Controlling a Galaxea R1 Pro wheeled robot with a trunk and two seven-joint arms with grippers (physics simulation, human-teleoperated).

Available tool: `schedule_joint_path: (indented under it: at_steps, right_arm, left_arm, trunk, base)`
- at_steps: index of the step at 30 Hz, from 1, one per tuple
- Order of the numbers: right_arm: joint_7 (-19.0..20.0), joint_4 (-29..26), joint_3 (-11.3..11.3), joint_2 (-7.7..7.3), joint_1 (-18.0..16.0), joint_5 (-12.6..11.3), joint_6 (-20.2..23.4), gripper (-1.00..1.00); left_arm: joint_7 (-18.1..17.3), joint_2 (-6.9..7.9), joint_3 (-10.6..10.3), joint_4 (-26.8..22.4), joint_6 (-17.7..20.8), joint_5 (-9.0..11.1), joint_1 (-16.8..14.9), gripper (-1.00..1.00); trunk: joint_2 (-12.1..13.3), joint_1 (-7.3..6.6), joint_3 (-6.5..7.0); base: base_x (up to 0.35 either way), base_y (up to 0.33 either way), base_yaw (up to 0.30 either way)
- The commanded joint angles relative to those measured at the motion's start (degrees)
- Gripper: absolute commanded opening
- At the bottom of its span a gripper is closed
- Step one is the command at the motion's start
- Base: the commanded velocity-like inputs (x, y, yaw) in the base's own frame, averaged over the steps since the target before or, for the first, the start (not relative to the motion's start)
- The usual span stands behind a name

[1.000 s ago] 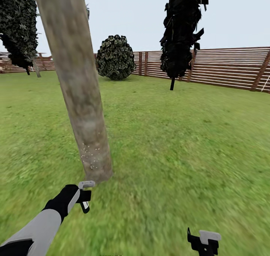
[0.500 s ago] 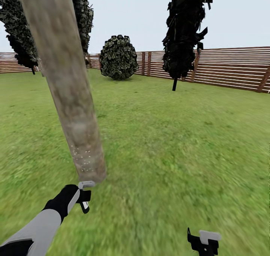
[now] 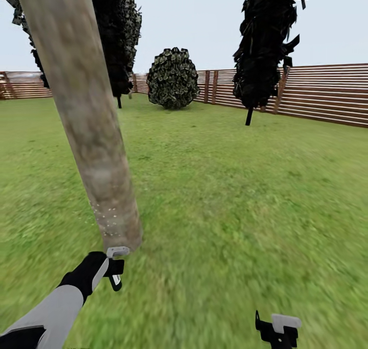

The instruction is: In the garden, pick up the pesticide atomizer on the floor and spray pesticide onto both trees until each tree trunk is fully covered.

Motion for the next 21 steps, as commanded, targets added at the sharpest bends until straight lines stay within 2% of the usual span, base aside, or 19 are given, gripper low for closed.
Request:
schedule_joint_path:
  at_steps: [1, 5, 17, 21]
  right_arm:
    - [-0.3, 0.05, -0.32, 0.0, -0.03, 0.62, -0.1, 1.0]
    - [-0.3, 0.05, -0.32, 0.0, -0.03, 0.61, -0.09, 1.0]
    - [-0.3, 0.05, -0.32, 0.0, -0.03, 0.6, -0.1, 1.0]
    - [-0.3, 0.05, -0.32, 0.0, -0.03, 0.61, -0.09, 1.0]
  left_arm:
    - [-0.22, -0.03, 0.34, -0.08, 0.31, -0.19, -0.04, -1.0]
    - [-0.22, -0.05, 0.34, -0.08, 0.31, -0.19, -0.04, -1.0]
    - [-0.22, -0.14, 0.32, -0.08, 0.31, -0.19, -0.04, -1.0]
    - [-0.22, -0.15, 0.34, -0.16, 0.28, -0.19, -0.04, -1.0]
  trunk:
    - [-0.02, 0.0, -0.05]
    - [-0.02, 0.0, -0.05]
    - [-0.02, 0.0, -0.05]
    - [-0.02, 0.0, -0.05]
  base:
    - [0.141, -0.274, 0.276]
    - [0.141, -0.274, 0.253]
    - [0.131, -0.274, 0.019]
    - [0.013, -0.276, 0.218]
